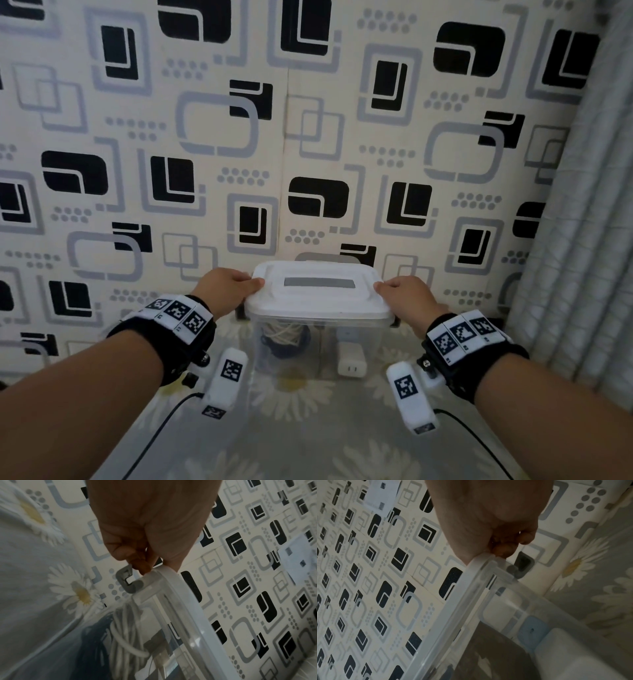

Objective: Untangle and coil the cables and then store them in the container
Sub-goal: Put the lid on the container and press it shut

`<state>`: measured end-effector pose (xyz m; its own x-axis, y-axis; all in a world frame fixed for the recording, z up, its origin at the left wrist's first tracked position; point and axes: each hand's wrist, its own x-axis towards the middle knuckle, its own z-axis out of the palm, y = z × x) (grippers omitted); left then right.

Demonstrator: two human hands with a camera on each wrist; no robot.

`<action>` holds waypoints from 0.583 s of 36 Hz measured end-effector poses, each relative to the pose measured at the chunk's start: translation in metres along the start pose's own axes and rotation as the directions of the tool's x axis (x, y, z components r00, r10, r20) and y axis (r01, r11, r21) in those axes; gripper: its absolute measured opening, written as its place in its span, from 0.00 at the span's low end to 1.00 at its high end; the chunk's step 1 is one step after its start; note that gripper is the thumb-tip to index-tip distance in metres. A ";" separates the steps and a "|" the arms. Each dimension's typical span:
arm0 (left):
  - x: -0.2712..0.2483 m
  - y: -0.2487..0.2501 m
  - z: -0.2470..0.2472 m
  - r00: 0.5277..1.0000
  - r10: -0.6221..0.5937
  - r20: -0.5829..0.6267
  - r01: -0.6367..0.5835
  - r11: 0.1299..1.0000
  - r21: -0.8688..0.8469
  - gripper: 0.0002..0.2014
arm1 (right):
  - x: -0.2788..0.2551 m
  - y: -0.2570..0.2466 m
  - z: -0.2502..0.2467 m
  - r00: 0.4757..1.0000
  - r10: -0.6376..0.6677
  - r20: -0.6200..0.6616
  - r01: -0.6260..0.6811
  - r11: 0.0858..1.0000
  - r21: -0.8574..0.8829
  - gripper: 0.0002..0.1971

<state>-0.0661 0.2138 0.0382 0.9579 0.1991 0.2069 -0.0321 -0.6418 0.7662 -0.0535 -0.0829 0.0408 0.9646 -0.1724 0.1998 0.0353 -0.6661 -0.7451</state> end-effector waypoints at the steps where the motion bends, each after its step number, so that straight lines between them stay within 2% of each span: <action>1: 0.000 0.000 0.000 1.000 0.006 0.002 -0.006 1.000 0.014 0.17 | 0.000 0.001 0.000 1.000 0.016 0.010 -0.016 1.000 0.021 0.21; 5: 0.000 0.000 0.000 0.999 0.022 0.026 -0.024 0.997 0.075 0.19 | 0.001 0.003 0.002 0.998 0.049 0.034 -0.051 0.995 0.081 0.22; 11: 0.001 -0.002 -0.001 0.998 0.030 0.059 -0.039 0.988 0.151 0.22 | 0.002 0.006 0.004 0.999 0.029 0.036 -0.032 0.997 0.067 0.22; 15: 0.000 -0.004 -0.001 0.998 0.056 0.016 -0.058 0.991 0.125 0.22 | -0.001 0.007 0.004 1.000 -0.001 0.019 0.000 0.996 0.094 0.18; 21: -0.001 -0.004 0.000 0.997 0.075 0.028 -0.078 0.989 0.122 0.20 | -0.005 0.006 0.003 0.999 -0.040 0.032 0.036 0.993 0.114 0.11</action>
<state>-0.0672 0.2160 0.0353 0.9603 0.1298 0.2471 -0.0716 -0.7412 0.6675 -0.0576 -0.0838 0.0337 0.9703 -0.1221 0.2088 0.0996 -0.5848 -0.8050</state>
